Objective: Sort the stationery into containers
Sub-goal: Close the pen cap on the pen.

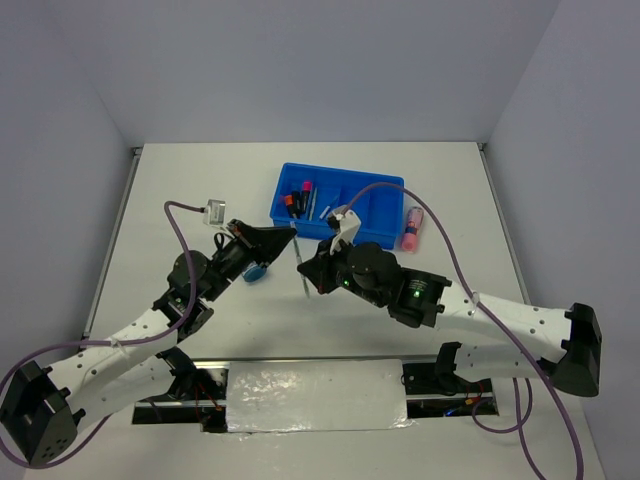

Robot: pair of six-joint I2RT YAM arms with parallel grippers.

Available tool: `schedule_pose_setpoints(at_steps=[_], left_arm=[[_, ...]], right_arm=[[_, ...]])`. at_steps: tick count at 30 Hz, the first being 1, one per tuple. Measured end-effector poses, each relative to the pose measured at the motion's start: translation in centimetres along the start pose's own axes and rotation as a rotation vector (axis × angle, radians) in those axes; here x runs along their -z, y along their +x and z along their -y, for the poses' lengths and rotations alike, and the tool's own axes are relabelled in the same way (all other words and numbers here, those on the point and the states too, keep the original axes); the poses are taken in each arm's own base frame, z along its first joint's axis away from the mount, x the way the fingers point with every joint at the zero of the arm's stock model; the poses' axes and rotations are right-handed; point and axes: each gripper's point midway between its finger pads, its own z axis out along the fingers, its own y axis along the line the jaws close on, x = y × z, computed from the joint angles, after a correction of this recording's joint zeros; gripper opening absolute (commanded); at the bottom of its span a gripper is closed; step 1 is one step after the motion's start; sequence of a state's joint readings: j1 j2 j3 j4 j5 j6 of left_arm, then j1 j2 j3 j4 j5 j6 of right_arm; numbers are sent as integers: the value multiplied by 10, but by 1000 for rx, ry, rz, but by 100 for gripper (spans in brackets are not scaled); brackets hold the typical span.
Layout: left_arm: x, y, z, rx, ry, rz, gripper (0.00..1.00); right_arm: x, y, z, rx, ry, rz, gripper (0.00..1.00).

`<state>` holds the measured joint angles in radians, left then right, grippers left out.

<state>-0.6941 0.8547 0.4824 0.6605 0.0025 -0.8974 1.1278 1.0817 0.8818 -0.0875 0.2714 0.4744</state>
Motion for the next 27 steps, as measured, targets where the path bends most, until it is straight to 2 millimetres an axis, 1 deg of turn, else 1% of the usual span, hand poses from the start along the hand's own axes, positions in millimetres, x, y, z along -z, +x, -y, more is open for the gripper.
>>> schedule_pose_setpoints(at_steps=[3,5,6,12,13,14,15,17,18,19,21,23,25,26,27], left_arm=[[1,-1,0,-1,0,2,0],[3,3,-1,0,1,-9,0],[3,3,0,0,5,-8,0],[5,2,1,-4,9,-10,0],[5,3,2,-4,10,-13,2],[4,3,2,-4,13,-17,4],[3,3,4,-4,17,-19,12],[1,2,6,-7,26,-24,23],[0,2,7,-8,30,-29,34],[-2,2,8,-11,33,-36,38],[0,12,9,-15,41,-85,46],[3,23,7,-26,41,-137,45],[4,25,6,-29,37,-150,38],[4,24,7,-32,38,-150,32],[4,24,9,-35,43,-152,19]], right_arm=[[1,-4,1,10,12,1,0],[2,-14,1,13,18,22,0],[2,-15,1,18,20,22,0],[3,-17,0,44,14,18,0],[3,-17,0,49,12,17,0],[3,-17,0,56,9,18,0],[3,-18,0,65,5,24,0],[2,-20,1,75,2,50,0],[2,-21,3,82,3,66,0],[2,-20,5,90,2,79,0],[2,-26,7,100,5,123,0],[2,-35,6,102,1,162,0],[2,-39,5,103,-5,179,0],[3,-40,5,103,-7,183,0],[2,-40,4,101,-9,184,0]])
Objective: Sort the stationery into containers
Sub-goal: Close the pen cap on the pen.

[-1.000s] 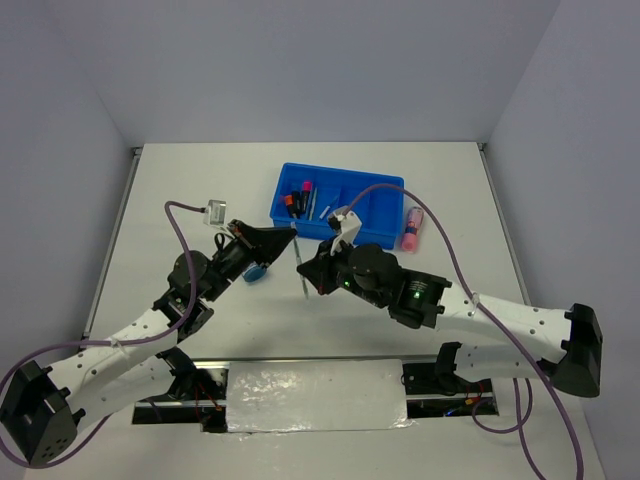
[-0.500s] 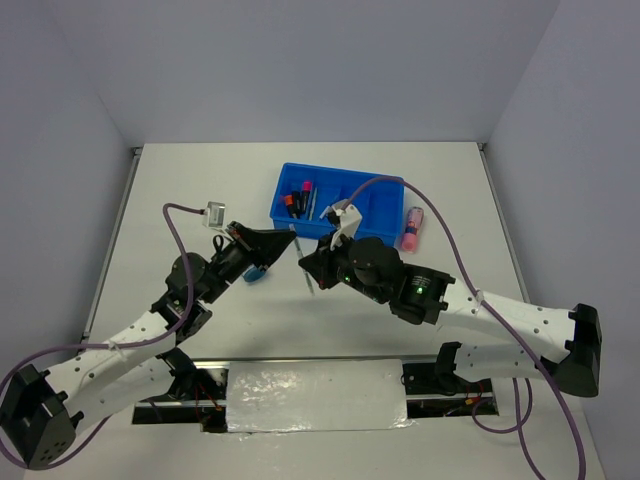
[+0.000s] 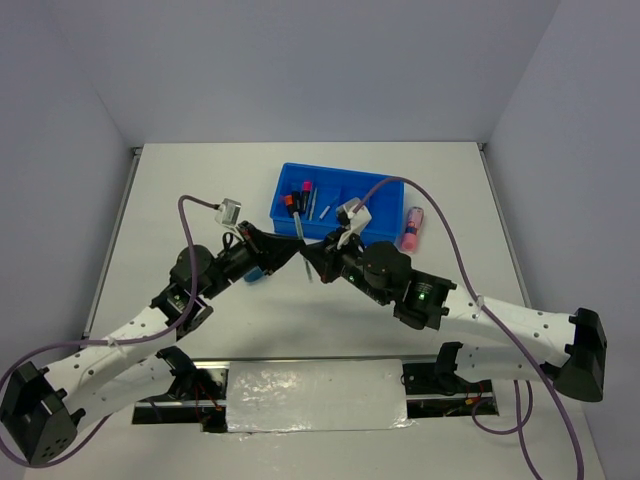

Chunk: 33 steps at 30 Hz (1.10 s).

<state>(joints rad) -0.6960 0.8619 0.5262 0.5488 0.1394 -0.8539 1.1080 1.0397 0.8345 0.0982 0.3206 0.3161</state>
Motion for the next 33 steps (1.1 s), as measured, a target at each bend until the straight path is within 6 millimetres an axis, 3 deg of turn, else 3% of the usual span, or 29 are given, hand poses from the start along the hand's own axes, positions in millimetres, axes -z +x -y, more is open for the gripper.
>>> schedule_pose_setpoints(at_steps=[2,3,6,8,13,19,23,26,27,28,29,30,33], left_arm=[[1,0,2,-20,8,-9,15],[1,0,3,-25,10,-11,5],[1,-1,5,-47,15,-18,2],[1,0,6,-69,27,-25,5],[3,3,11,-111,63,-49,33],[4,3,17,-123,88,-50,33],[4,3,19,-124,99,-49,3],[4,2,22,-126,108,-47,0],[4,2,22,-127,113,-48,0],[4,3,24,-130,121,-51,0],[5,3,25,-132,129,-54,0],[5,4,27,-136,141,-58,0],[7,6,36,-159,192,-73,0]], right_arm=[[0,1,-1,-2,-7,4,0],[0,0,-2,-3,-12,5,0],[0,0,-3,-5,-28,12,0],[2,1,-4,-4,-50,24,0],[8,2,-7,10,-97,30,0],[11,5,-25,12,-191,11,0],[12,6,-27,13,-206,7,0],[12,4,-27,12,-206,11,0],[13,4,-28,11,-209,12,7],[13,4,-28,10,-211,12,38],[13,4,-29,4,-214,11,51],[14,4,-30,7,-223,10,55],[15,5,-34,3,-241,4,53]])
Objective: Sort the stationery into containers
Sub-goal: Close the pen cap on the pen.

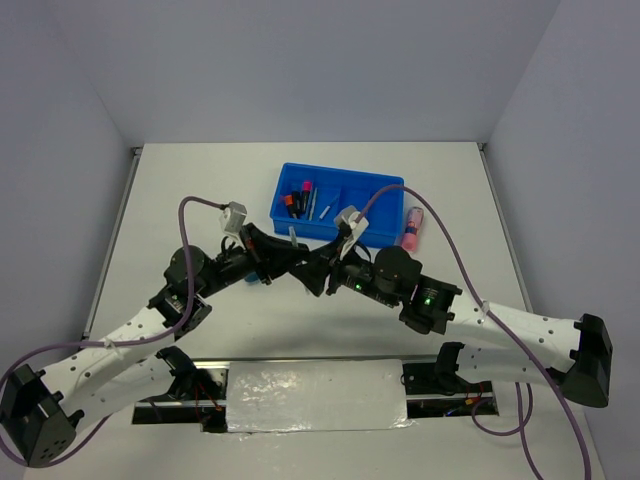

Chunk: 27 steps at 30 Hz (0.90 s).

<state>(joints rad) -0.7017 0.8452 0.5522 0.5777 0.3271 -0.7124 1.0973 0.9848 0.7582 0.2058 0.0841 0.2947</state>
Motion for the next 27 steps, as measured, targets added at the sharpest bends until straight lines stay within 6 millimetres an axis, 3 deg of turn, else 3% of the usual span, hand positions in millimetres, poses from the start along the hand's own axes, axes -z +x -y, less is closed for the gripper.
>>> schedule_pose_setpoints(at_steps=[3,4,7,9,12,13,17,25,27], left_arm=[[2,-3,11,-20,52,1,0],[3,-4,15,-27,69,3,0],[5,-7,20,-51,89,3,3],[6,-8,22,-54,94,8,6],[7,-10,23,-58,95,14,31],[7,-10,23,-61,95,15,58],[7,-15,17,-68,52,37,98],[4,-48,20,-112,-14,94,99],[3,-53,19,-121,-28,111,96]], right_arm=[[0,1,-4,-8,-23,-1,35],[0,1,-5,-9,-29,-1,17],[1,0,-14,-17,-72,4,12],[1,-2,-16,-15,-79,10,1],[1,-3,-17,-14,-87,15,0],[1,-3,-18,-13,-90,16,0],[1,-2,-15,-16,-75,18,0],[1,2,-5,-16,-26,13,0],[1,4,-5,-15,-24,5,0]])
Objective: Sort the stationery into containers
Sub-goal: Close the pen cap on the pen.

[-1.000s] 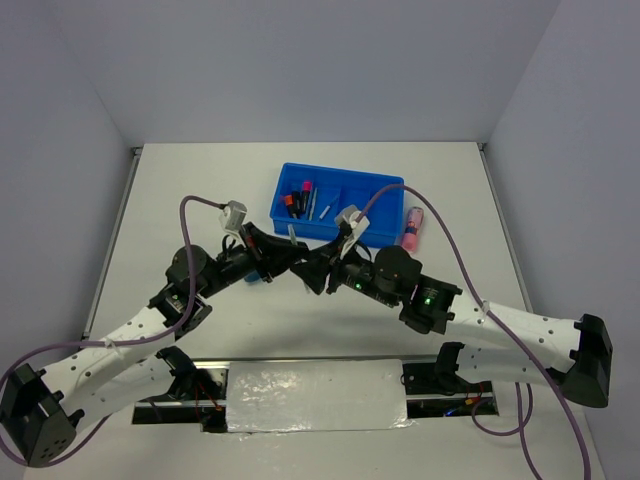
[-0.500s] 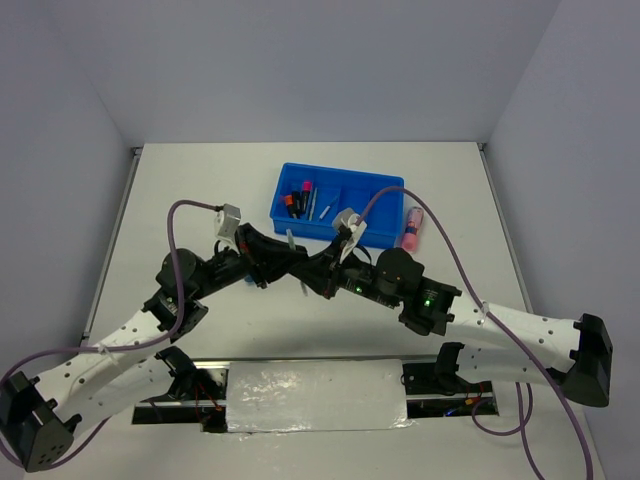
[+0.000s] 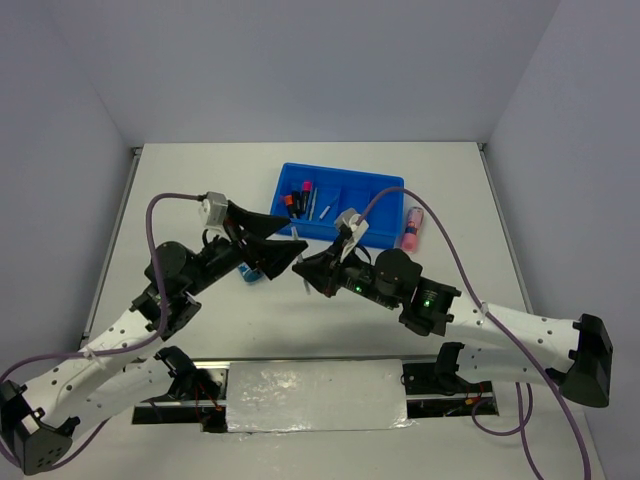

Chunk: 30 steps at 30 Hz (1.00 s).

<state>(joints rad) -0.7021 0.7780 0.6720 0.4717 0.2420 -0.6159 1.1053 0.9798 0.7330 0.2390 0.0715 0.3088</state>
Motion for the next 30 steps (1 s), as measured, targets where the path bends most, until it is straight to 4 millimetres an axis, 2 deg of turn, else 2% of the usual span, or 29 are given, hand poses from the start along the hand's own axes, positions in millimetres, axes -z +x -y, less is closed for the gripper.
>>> schedule_pose_setpoints(at_steps=[3,8,12,13,14,15,18,20,30], left_arm=[[-1,-1,-7,-8,-36,7,86],[-3,8,-22,4,-103,-18,76],[-5,12,-27,13,-121,-30,64],[-5,13,-27,14,-121,-31,55],[-5,13,-27,18,-121,-30,51],[-5,12,-27,19,-119,-28,39],[-8,13,-22,37,-96,-29,22],[-10,14,-21,49,-89,-31,0],[-14,10,-37,55,-128,28,0]], right_arm=[[-1,2,1,1,2,-7,0],[-1,5,1,5,-1,-19,0],[0,6,1,9,0,-25,0],[0,6,1,9,0,-26,0],[0,6,1,10,0,-26,0],[0,5,1,10,1,-25,0],[-2,7,4,12,16,-36,0],[-6,7,6,18,33,-48,0],[-21,0,24,65,138,-113,0]])
